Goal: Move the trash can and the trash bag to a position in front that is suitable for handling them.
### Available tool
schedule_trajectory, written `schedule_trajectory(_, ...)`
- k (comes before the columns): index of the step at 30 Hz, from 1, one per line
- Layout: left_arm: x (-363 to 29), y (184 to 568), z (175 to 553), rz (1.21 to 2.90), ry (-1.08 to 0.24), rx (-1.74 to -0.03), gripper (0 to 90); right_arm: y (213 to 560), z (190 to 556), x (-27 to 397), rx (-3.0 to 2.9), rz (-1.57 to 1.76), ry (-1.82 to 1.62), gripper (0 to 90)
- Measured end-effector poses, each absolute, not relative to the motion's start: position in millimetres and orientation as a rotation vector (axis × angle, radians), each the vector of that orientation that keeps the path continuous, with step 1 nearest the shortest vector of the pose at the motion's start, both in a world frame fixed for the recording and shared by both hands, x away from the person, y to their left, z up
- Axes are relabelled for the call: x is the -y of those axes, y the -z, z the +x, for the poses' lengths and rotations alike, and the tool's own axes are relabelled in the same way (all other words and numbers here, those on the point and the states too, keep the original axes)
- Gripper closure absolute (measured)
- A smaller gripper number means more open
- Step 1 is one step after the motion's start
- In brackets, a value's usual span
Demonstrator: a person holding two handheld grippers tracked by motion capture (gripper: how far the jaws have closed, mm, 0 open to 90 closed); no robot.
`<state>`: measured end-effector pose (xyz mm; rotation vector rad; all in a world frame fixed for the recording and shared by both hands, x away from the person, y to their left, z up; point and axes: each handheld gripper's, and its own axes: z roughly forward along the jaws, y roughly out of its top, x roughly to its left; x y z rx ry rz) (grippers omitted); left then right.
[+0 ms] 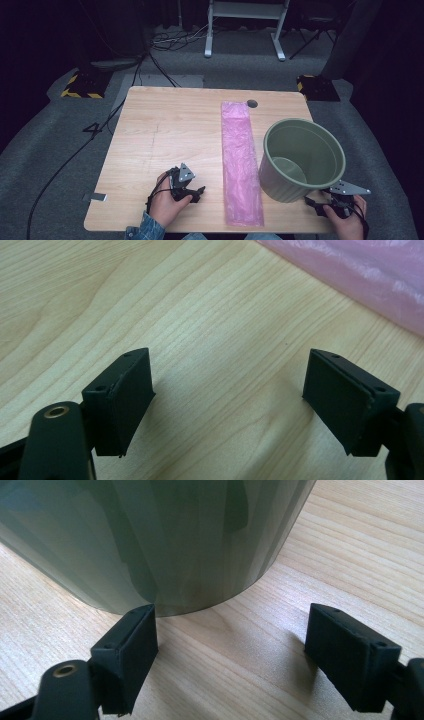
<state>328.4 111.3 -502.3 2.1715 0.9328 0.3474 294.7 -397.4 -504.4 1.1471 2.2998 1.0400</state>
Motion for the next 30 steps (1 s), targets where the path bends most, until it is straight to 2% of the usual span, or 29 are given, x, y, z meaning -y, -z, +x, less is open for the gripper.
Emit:
schedule_trajectory(10,-96.6,492.2,332.3,2.17,-0.316,-0.9,23.1,504.4,294.8,397.4,-2.3,1.148,-1.04,21.0)
schedule_trajectory(16,-64.5,484.8,348.8,2.189,-0.243,-0.875,21.8,504.3,294.6,397.3,-2.298,1.15,-1.038,21.0)
schedule_trajectory(30,-17.6,483.7,374.6,2.202,-0.241,-0.871,21.8,504.3,294.2,397.2,-2.295,1.156,-1.036,21.0)
